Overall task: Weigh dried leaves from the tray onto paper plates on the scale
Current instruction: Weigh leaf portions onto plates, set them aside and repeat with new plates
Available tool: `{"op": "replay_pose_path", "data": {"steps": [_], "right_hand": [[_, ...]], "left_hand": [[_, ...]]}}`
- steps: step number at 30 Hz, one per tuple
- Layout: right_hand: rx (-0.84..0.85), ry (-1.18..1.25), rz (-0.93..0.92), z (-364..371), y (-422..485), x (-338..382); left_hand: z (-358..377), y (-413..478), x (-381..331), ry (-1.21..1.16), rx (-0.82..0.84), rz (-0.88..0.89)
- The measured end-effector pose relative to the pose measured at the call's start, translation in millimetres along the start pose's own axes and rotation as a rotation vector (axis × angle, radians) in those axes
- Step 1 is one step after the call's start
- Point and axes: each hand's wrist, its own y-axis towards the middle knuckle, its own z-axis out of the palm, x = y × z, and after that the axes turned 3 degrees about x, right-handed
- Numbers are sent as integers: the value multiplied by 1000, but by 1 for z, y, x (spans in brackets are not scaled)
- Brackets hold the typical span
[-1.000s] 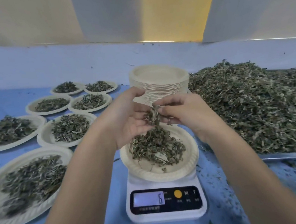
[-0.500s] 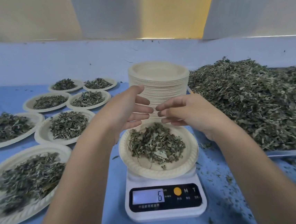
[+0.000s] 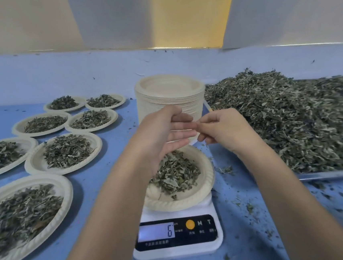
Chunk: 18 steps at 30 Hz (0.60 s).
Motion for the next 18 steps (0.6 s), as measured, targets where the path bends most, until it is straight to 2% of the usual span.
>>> {"op": "replay_pose_path", "data": {"steps": [3,6,11,18], "right_hand": [[-117,-102,22,-16,3,-12],[-204,-349,81,-38,0,-27],[-100,-549,263,-63,-7,-49],[-14,-698,419,-67,-4,-68]], "left_hand": [[33,3,1,-80,-2,2],[68,11,5,-203,25,-47],[107,27,26,-350,4,-151],[120,38,47,-358,-64,-198]]}}
